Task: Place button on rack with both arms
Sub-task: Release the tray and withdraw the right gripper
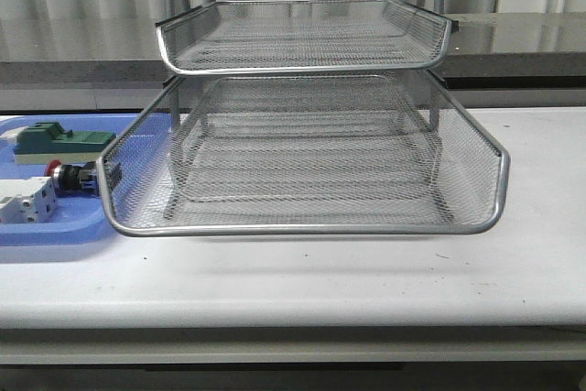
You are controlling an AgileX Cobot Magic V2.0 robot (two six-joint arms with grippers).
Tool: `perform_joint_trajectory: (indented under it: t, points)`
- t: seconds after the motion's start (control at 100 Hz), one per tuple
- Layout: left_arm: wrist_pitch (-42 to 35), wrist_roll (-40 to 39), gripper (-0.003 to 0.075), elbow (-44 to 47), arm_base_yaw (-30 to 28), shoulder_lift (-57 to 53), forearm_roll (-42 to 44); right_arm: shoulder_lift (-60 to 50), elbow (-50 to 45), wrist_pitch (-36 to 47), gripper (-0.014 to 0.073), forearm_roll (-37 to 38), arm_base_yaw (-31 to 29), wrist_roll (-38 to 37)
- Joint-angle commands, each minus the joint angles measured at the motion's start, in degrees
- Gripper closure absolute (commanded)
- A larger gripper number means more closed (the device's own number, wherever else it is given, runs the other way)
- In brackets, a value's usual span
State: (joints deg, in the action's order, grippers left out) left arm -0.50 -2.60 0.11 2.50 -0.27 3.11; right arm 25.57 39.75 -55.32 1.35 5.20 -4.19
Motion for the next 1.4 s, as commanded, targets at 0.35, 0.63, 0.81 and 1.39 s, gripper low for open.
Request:
perform_joint_trajectory:
  t: [0.35, 0.63, 0.81, 1.39]
  points:
    - [-4.9, -0.8, 0.0740, 2.7, 0.4, -1.8, 0.0, -6.0, 2.0, 1.7, 0.0391, 1.9, -0.2, -0.3]
    - [-4.9, -0.8, 0.0740, 2.7, 0.4, -1.8, 0.0, -6.0, 2.0, 1.7, 0.0666, 1.9, -0.2, -0.3]
    - [-4.9, -0.8, 0.0740, 2.7, 0.4, -1.8, 0.0, -6.0, 2.0, 1.7, 0.0663, 1.9, -0.2, -0.3]
    - [-4.9, -0.8, 0.0740, 2.7, 0.4, -1.8, 0.0, -6.0, 2.0, 1.7, 0.0663, 1.9, -0.2, -0.3]
